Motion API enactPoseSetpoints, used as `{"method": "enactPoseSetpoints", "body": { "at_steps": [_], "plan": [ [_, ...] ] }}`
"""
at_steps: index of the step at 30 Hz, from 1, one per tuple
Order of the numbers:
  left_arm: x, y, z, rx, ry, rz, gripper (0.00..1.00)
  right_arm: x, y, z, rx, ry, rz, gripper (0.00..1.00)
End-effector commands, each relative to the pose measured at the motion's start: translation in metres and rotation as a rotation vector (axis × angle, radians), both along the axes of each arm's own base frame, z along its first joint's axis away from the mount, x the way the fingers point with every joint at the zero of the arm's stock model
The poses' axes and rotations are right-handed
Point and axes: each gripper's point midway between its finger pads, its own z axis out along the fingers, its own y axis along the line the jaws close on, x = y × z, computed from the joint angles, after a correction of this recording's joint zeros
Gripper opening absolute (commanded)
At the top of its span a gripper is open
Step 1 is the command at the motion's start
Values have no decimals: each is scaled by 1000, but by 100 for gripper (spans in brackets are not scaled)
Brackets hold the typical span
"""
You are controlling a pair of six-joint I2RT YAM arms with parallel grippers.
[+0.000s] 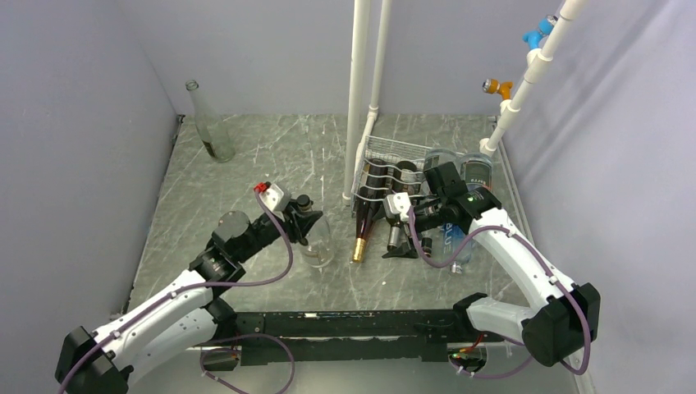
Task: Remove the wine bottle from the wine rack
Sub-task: Pick up the wine bottle from the center of the board, then place the wine bottle at the center of the board.
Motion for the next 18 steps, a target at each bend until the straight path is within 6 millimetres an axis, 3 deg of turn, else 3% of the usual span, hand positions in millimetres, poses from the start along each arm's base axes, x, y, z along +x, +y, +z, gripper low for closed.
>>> {"method": "enactPoseSetpoints", "body": {
  "at_steps": [1,18],
  "plan": [
    [10,18,121,-221,-251,87,0,-3,4,9,49,-30,41,100],
    [74,69,137,-175,-278,323,0,-7,9,4,55,-7,62,100]
  ]
}}
